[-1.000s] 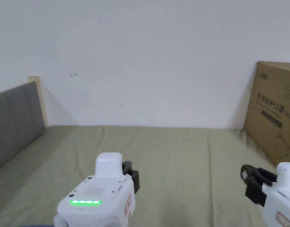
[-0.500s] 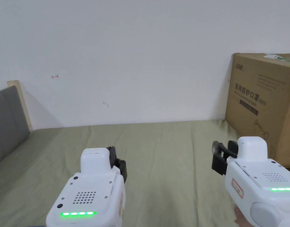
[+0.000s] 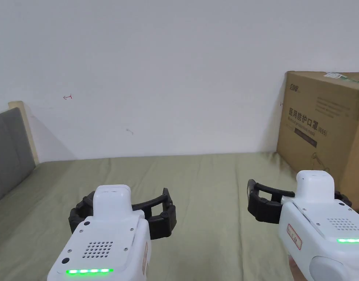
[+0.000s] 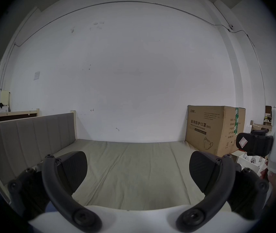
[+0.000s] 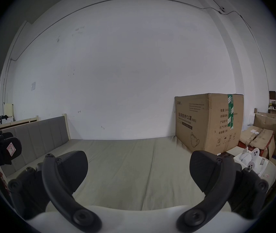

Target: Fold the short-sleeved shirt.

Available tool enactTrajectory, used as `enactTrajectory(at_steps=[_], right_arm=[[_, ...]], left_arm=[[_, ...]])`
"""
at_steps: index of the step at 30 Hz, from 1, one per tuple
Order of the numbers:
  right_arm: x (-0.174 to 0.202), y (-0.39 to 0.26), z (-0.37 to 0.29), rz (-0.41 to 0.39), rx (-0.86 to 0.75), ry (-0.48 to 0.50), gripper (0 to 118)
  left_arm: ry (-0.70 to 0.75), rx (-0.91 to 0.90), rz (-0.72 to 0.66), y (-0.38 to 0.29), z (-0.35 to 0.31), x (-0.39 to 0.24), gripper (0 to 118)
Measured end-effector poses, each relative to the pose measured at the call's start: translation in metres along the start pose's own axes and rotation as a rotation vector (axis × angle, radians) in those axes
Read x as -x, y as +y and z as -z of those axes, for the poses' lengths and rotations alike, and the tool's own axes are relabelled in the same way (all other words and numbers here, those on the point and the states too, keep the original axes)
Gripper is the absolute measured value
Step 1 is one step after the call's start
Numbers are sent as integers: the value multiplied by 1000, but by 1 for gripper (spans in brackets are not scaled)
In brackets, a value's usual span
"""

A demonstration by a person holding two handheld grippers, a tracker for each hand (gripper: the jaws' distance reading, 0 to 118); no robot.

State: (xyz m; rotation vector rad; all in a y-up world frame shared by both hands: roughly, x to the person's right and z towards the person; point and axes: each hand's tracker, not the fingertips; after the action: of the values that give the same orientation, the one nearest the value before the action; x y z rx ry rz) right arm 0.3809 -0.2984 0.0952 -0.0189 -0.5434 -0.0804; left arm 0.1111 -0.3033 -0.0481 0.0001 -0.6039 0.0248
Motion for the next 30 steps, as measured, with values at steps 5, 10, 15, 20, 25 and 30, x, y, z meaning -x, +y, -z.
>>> enactTrajectory(at_steps=[5, 10, 15, 20, 25, 30], right_arm=[[0, 0, -5, 11, -19, -20, 118], [2, 0, -9, -6, -22, -20, 118], [4, -2, -10, -22, -13, -11, 118], [6, -4, -10, -27, 8, -9, 118], [8, -6, -10, -39, 19, 2, 118], [10, -6, -9, -43, 24, 6, 118]], left_arm=[[-5, -4, 15, 1, -2, 0, 118], [-9, -4, -61, 1, -4, 7, 118], [31, 23, -55, 6, -1, 6, 118], [82, 54, -36, 8, 3, 4, 118], [63, 66, -66, 7, 4, 9, 118], [80, 69, -61, 7, 4, 8, 118]])
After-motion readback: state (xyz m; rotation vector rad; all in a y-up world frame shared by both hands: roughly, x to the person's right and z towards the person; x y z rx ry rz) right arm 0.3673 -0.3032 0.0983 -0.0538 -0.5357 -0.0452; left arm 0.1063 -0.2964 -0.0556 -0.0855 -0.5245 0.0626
